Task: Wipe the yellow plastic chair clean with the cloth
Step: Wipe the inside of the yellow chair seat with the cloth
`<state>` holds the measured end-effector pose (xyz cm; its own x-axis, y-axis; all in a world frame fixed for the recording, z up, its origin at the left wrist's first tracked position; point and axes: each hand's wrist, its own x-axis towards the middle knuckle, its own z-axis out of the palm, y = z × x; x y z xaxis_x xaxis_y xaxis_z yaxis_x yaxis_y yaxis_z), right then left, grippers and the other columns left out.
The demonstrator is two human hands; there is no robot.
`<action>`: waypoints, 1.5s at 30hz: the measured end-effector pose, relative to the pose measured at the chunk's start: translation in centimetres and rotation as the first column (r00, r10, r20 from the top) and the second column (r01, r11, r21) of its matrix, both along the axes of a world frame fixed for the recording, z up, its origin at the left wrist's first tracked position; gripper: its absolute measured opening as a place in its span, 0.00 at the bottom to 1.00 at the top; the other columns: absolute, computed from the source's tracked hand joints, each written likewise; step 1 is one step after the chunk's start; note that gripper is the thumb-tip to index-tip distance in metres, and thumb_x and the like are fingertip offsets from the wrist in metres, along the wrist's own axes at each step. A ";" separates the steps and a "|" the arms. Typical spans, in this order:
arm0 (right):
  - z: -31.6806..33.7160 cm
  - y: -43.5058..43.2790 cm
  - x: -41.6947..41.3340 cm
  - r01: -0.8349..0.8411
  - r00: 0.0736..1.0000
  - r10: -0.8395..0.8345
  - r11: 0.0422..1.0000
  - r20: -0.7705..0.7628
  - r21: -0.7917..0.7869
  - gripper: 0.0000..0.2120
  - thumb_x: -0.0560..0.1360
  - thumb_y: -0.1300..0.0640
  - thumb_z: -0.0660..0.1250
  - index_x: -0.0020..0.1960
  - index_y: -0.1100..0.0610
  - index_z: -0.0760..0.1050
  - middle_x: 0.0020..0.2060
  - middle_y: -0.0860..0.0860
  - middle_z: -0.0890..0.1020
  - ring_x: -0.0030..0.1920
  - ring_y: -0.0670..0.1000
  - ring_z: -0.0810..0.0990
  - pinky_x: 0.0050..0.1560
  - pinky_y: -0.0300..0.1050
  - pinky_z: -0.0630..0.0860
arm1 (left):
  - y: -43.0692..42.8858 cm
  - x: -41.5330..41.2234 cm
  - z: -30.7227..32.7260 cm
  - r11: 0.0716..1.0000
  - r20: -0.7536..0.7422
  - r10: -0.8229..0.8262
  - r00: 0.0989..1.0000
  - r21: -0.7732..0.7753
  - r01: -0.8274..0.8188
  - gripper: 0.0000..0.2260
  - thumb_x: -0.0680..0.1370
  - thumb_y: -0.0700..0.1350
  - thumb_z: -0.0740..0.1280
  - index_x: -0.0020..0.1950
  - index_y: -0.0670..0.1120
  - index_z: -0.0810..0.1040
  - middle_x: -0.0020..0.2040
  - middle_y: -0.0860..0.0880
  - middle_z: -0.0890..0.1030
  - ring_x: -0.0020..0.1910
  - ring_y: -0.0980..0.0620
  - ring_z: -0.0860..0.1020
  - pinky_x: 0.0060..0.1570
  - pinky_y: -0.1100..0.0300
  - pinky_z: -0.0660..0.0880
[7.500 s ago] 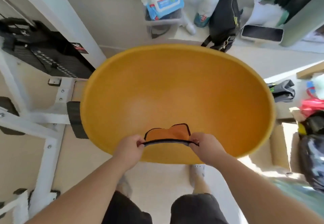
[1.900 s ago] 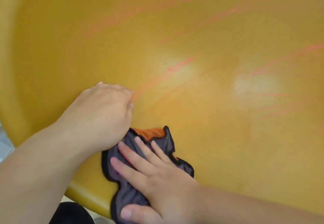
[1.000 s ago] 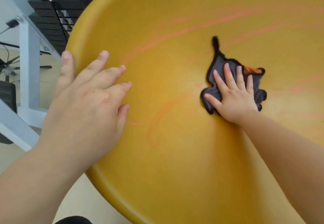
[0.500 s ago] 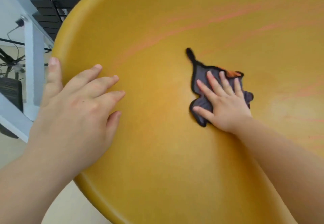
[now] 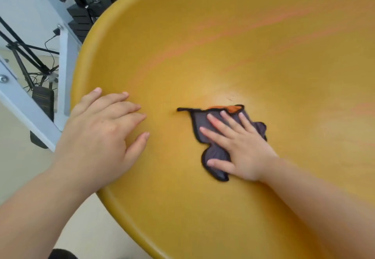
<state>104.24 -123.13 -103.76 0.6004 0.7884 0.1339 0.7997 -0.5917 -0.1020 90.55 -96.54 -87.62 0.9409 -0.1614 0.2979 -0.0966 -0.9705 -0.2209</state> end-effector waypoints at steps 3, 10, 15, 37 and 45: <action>1.0 -5.6 6.5 0.497 0.866 -0.487 0.863 0.114 -0.090 0.41 0.73 0.21 0.36 0.82 0.38 0.43 0.83 0.48 0.44 0.82 0.56 0.40 0.79 0.62 0.38 | 0.5 -0.2 -0.2 0.998 0.046 -0.056 0.997 -0.035 0.057 0.19 0.77 0.55 0.63 0.54 0.45 0.87 0.57 0.46 0.85 0.65 0.41 0.78 0.71 0.37 0.64; 1.7 4.6 0.9 0.586 0.793 -0.559 0.809 -0.244 0.050 0.36 0.77 0.26 0.39 0.81 0.37 0.38 0.82 0.45 0.39 0.80 0.61 0.32 0.77 0.68 0.36 | 2.4 -0.6 -0.1 0.976 0.180 -0.126 0.976 -0.152 0.154 0.14 0.78 0.45 0.63 0.55 0.43 0.86 0.68 0.41 0.78 0.73 0.36 0.69 0.73 0.32 0.57; 3.7 10.0 -8.4 -0.045 0.945 0.100 0.983 -0.312 0.177 0.33 0.80 0.29 0.46 0.78 0.33 0.33 0.79 0.37 0.32 0.78 0.52 0.25 0.76 0.56 0.27 | 2.5 -0.4 -0.1 0.966 0.204 -0.098 0.974 -0.215 0.142 0.15 0.76 0.47 0.64 0.57 0.45 0.86 0.73 0.42 0.73 0.77 0.35 0.62 0.74 0.32 0.55; 1.2 1.9 3.8 0.693 0.711 -0.686 0.721 -0.154 -0.017 0.42 0.73 0.22 0.40 0.82 0.39 0.39 0.82 0.45 0.39 0.82 0.55 0.36 0.78 0.64 0.37 | 2.6 -0.4 -0.4 0.948 0.203 0.052 0.978 -0.318 0.016 0.23 0.75 0.52 0.62 0.64 0.42 0.81 0.79 0.34 0.58 0.80 0.35 0.53 0.79 0.53 0.45; 4.1 11.3 -9.5 0.095 0.937 0.000 0.962 -0.349 0.257 0.35 0.79 0.28 0.47 0.80 0.35 0.36 0.80 0.37 0.34 0.79 0.50 0.28 0.78 0.56 0.31 | 2.3 -0.4 -0.2 0.941 0.191 0.071 0.979 -0.339 -0.002 0.22 0.74 0.50 0.62 0.63 0.43 0.82 0.80 0.37 0.59 0.80 0.36 0.53 0.79 0.57 0.44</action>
<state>94.71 -111.83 -99.65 0.6828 0.7217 0.1138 0.6587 -0.5407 -0.5233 90.16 -94.20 -87.77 0.8610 0.0135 0.5085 -0.0480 -0.9930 0.1075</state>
